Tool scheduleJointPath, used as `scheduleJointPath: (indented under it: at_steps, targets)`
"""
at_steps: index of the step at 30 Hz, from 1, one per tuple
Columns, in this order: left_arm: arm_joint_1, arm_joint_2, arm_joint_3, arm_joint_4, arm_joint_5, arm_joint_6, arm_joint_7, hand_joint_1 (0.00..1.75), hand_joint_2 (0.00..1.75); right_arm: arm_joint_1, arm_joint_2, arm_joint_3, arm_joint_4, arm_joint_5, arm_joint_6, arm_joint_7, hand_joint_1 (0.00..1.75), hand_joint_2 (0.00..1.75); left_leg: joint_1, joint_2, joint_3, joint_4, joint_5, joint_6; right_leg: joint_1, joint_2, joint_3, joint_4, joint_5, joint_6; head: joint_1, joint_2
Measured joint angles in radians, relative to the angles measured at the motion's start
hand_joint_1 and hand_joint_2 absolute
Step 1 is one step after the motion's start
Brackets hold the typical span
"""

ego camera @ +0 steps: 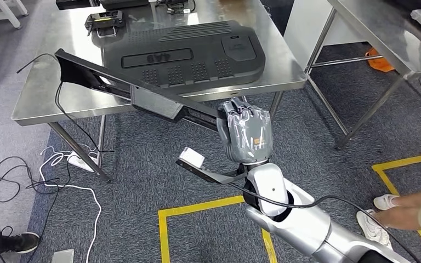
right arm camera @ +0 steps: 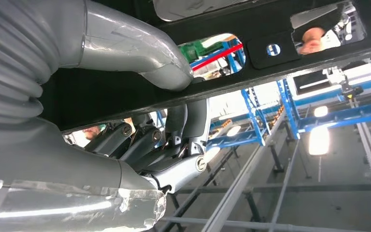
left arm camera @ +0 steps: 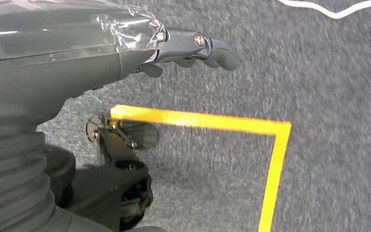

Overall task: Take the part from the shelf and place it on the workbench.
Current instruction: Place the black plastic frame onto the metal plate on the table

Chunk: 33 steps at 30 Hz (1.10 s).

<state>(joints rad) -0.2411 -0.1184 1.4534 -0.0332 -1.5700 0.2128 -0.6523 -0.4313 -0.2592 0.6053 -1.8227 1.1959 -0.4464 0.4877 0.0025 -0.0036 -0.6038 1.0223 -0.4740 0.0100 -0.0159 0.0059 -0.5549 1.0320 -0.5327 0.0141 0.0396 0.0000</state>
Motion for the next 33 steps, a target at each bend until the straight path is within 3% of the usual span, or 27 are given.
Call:
scheduleJointPath:
  at_steps: [2,4,5,6,7,9,11,14,18,20,22,23,24,25,27,30,32,33]
  targets:
    - [-0.001,0.000,0.000,0.000,0.000,0.000,0.000,0.00,1.75,-0.002,0.000,-0.002,0.000,-0.003,-0.001,-0.004,1.75,1.75,0.006,0.001,0.011,-0.012,0.000,0.009,0.000,-0.001,-0.026,0.061,-0.033,0.008,0.005,0.000]
    - [-0.002,0.000,0.000,0.000,0.000,0.000,0.000,0.00,1.75,-0.004,0.000,-0.003,0.000,-0.007,-0.002,-0.006,1.75,1.75,0.005,0.003,0.018,-0.013,-0.005,0.017,0.000,-0.002,-0.098,0.192,-0.085,0.012,0.011,0.000]
    - [-0.001,0.000,0.000,0.000,0.000,0.000,0.000,0.00,1.75,-0.004,0.000,-0.003,0.000,-0.009,-0.002,-0.007,1.75,1.75,0.005,0.003,0.021,-0.013,-0.008,0.019,-0.001,-0.002,-0.134,0.250,-0.100,0.015,0.013,0.000]
    - [-0.001,0.000,0.000,0.000,0.000,0.000,0.000,0.00,1.75,-0.004,0.000,-0.003,0.000,-0.011,-0.002,-0.008,1.75,1.75,0.005,0.002,0.025,-0.012,-0.012,0.020,-0.001,-0.002,-0.155,0.275,-0.094,0.016,0.014,0.000]
    - [0.000,0.000,0.000,0.000,0.000,0.000,0.000,0.00,1.75,-0.004,0.000,-0.003,0.001,-0.012,-0.002,-0.009,1.75,1.75,0.005,0.001,0.030,-0.012,-0.016,0.019,-0.001,-0.002,-0.157,0.260,-0.067,0.016,0.015,0.000]
    - [0.001,0.000,0.000,0.000,0.000,0.000,0.000,0.00,1.75,-0.006,-0.001,-0.003,0.001,-0.016,-0.003,-0.011,1.75,1.75,0.006,-0.001,0.043,-0.009,-0.028,0.013,-0.002,-0.003,-0.115,0.140,0.017,0.014,0.021,0.000]
    - [0.000,0.000,0.000,0.000,0.000,0.000,0.000,0.00,1.75,-0.012,-0.001,-0.002,0.001,-0.020,-0.003,-0.010,1.75,1.75,0.003,-0.002,0.048,-0.003,-0.040,0.002,0.000,-0.004,-0.073,0.035,0.058,0.008,0.024,0.000]
    - [-0.002,0.000,0.000,0.000,0.000,0.000,0.000,0.00,1.75,-0.016,-0.002,-0.002,0.002,-0.022,-0.004,-0.009,1.75,1.75,0.000,-0.002,0.050,-0.005,-0.045,-0.010,0.004,-0.002,-0.065,0.013,0.051,-0.005,0.018,0.000]
    - [-0.002,0.000,0.000,0.000,0.000,0.000,0.000,0.00,1.75,-0.016,-0.004,-0.002,0.002,-0.023,-0.004,-0.009,1.75,1.75,0.000,-0.001,0.052,-0.008,-0.045,-0.014,0.006,-0.001,-0.065,0.013,0.049,-0.009,0.017,0.000]
    - [-0.002,0.000,0.000,0.000,0.000,0.000,0.000,0.00,1.75,-0.017,-0.004,-0.002,0.002,-0.023,-0.004,-0.007,1.75,1.75,0.001,-0.001,0.052,0.005,-0.056,-0.022,0.002,-0.002,-0.059,0.006,0.049,-0.015,0.016,0.000]
    - [-0.001,0.000,0.000,0.000,0.000,0.000,0.000,0.00,1.75,-0.021,-0.004,0.000,0.002,-0.024,-0.006,-0.006,1.75,1.75,0.004,0.000,-0.029,0.155,-0.100,-0.034,-0.001,-0.003,-0.039,0.000,0.039,-0.029,0.010,0.000]
    - [0.000,0.001,0.000,0.000,0.000,0.000,0.000,0.00,1.75,-0.023,-0.004,0.000,0.002,-0.024,-0.006,-0.005,1.75,1.75,0.005,0.000,-0.067,0.210,-0.104,-0.036,0.000,-0.002,-0.029,0.000,0.031,-0.032,0.006,0.000]
    - [0.001,0.001,0.000,0.000,0.000,0.000,0.000,0.00,1.75,-0.024,-0.004,0.001,0.003,-0.025,-0.007,-0.005,1.75,1.75,0.006,0.000,-0.093,0.234,-0.089,-0.035,0.001,-0.002,-0.017,0.000,0.023,-0.035,0.005,0.000]
    - [0.001,0.001,0.000,0.000,0.000,0.000,0.000,0.00,1.75,-0.025,-0.004,0.001,0.003,-0.025,-0.007,-0.005,1.75,1.75,0.004,0.000,-0.072,0.170,-0.043,-0.029,0.002,-0.001,-0.008,-0.001,0.017,-0.033,0.004,0.000]
    - [0.001,0.003,0.000,0.000,0.000,0.000,0.000,0.00,1.75,-0.029,-0.004,0.001,0.003,-0.026,-0.008,-0.005,1.75,1.75,-0.002,-0.001,-0.030,0.054,0.013,-0.016,0.003,0.000,0.002,-0.002,0.007,-0.028,0.003,0.000]
    - [0.000,0.005,0.000,0.000,0.000,-0.001,0.000,0.00,1.75,-0.034,-0.004,0.002,0.005,-0.030,-0.011,-0.005,1.75,1.75,-0.011,-0.002,-0.015,0.004,0.012,-0.005,0.002,0.001,0.004,-0.009,0.002,-0.013,0.001,0.000]
    - [0.001,0.006,0.000,0.000,0.000,-0.002,0.000,0.00,1.75,-0.035,-0.004,0.002,0.006,-0.033,-0.012,-0.005,1.75,1.75,-0.005,-0.001,-0.003,-0.010,0.012,0.003,0.001,0.000,0.006,-0.001,-0.008,-0.004,0.002,0.000]
    - [0.000,0.006,0.000,0.000,0.000,-0.002,0.000,0.00,1.75,-0.037,-0.004,0.002,0.006,-0.034,-0.013,-0.005,1.75,1.75,-0.001,0.000,0.005,-0.019,0.012,0.008,0.002,-0.001,-0.005,0.027,-0.024,0.000,0.005,0.000]
